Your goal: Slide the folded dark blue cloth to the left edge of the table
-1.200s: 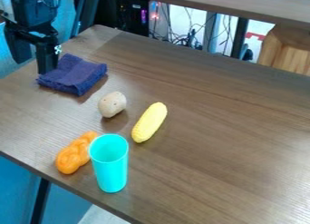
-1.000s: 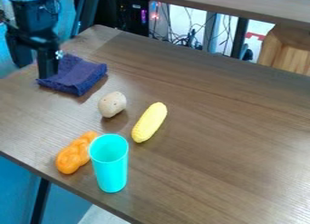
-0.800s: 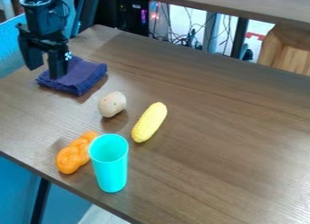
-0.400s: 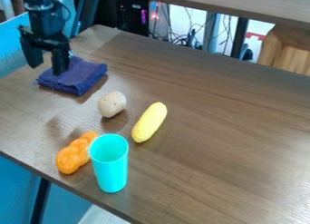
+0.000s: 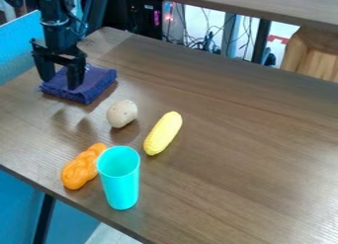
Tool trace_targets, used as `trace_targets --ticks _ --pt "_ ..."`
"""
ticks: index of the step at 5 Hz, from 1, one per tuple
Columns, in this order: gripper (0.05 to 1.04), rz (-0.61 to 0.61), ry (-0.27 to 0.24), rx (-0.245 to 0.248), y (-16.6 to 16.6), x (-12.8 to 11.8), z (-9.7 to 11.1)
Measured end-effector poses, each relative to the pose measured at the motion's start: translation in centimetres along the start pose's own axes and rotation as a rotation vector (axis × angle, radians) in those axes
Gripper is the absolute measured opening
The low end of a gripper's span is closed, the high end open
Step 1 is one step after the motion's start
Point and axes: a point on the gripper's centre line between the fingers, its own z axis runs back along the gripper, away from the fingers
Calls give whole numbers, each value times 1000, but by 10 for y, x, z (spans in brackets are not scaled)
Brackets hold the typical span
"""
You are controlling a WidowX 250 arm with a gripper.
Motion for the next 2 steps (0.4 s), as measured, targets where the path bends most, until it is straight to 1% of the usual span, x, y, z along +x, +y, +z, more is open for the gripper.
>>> trace_targets --ticks 1,2 --pt "1001 -17 -18 -4 1 13 0" --pt "1001 -25 -37 -24 1 27 -3"
